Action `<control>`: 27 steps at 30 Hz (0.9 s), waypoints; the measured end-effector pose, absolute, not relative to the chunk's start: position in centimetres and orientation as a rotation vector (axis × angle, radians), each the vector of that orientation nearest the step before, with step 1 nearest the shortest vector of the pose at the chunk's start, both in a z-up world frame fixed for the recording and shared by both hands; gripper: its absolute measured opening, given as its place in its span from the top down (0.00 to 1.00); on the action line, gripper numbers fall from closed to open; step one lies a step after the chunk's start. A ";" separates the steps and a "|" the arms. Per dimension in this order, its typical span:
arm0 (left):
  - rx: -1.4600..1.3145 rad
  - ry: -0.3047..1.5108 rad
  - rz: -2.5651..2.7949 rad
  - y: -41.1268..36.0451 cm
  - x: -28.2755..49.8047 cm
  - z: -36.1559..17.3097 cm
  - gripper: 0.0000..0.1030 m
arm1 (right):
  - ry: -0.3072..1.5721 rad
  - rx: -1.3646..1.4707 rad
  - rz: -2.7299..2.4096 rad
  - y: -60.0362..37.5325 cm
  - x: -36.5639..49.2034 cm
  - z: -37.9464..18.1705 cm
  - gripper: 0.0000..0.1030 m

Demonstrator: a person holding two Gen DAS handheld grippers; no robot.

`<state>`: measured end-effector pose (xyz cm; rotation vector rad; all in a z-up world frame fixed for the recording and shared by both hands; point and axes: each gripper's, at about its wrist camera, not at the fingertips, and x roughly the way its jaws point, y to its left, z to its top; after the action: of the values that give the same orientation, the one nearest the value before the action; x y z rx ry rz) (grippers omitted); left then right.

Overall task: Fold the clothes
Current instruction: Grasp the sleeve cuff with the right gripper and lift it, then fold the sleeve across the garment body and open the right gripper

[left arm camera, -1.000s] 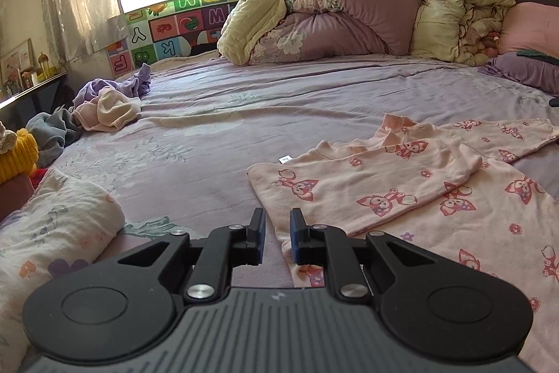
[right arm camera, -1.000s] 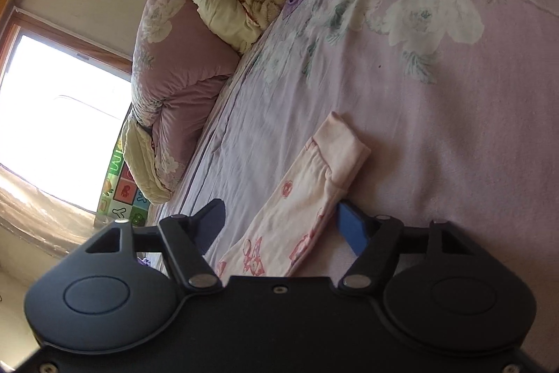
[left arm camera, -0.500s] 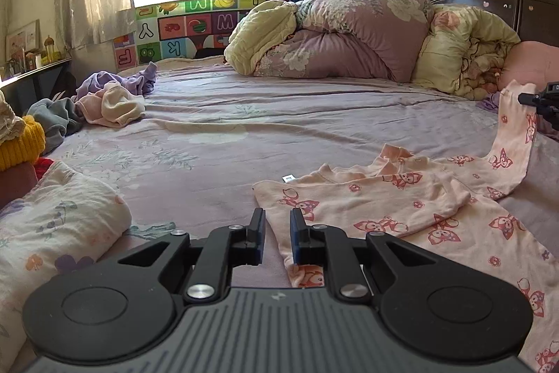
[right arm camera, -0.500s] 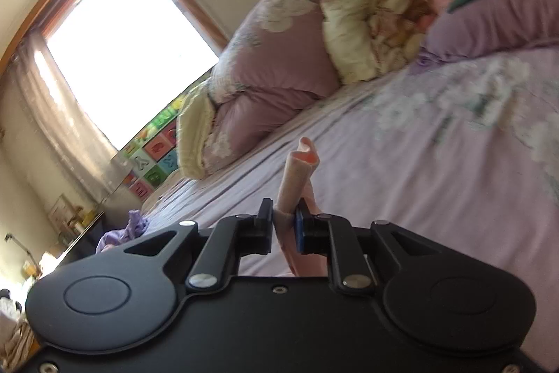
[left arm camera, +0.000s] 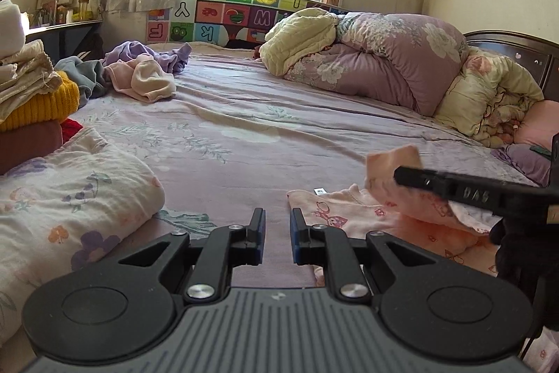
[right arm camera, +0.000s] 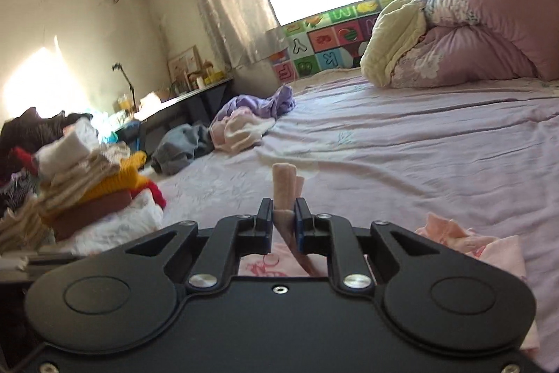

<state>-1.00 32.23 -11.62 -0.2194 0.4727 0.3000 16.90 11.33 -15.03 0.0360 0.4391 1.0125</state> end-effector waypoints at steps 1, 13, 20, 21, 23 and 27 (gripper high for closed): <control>-0.218 0.472 0.301 32.3 -1.0 -11.6 0.87 | 0.450 -0.010 1.013 12.2 16.3 -15.7 0.87; -0.182 0.496 0.272 31.4 -0.3 -12.1 0.87 | 0.544 -0.158 0.968 14.0 14.2 -18.2 0.61; -0.141 0.482 0.069 29.0 3.3 -12.3 0.87 | 0.461 -0.092 0.995 6.9 13.6 -14.9 0.53; -0.137 0.480 0.025 28.6 4.5 -12.3 0.87 | 0.462 -0.085 0.967 5.6 14.6 -14.8 0.53; -0.126 0.509 -0.017 27.9 6.8 -12.9 0.87 | 0.497 -0.057 0.913 3.8 17.2 -15.5 0.53; -0.015 0.754 0.036 27.4 10.8 -17.3 0.87 | 0.636 -0.165 0.841 2.7 21.6 -18.5 0.54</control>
<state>10.80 27.35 -17.28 -0.0147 0.7541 0.0355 21.58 2.73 -18.55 -0.1649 0.6360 0.8412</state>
